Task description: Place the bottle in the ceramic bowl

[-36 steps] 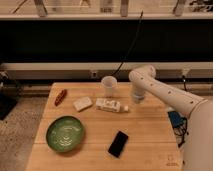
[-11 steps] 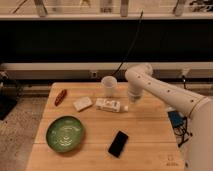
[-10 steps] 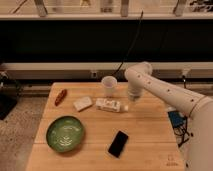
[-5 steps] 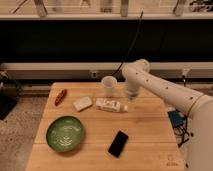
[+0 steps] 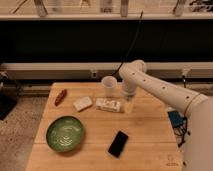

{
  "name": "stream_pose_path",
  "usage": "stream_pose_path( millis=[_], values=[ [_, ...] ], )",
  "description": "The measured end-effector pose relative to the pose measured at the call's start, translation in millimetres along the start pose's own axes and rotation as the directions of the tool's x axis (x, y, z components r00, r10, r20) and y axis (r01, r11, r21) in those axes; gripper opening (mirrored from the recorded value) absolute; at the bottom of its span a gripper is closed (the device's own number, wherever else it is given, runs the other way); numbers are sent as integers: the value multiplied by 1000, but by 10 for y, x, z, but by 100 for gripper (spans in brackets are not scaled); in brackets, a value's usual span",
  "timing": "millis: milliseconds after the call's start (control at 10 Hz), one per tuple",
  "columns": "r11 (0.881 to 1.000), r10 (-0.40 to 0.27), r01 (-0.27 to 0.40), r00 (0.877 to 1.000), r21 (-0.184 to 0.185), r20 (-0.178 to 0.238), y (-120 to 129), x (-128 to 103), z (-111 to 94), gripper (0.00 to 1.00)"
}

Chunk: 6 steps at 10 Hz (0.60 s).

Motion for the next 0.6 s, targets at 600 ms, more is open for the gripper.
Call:
stream_pose_path(
  millis=[600],
  values=[
    [1000, 29, -29, 1000, -12, 10, -139, -433, 293, 80]
  ],
)
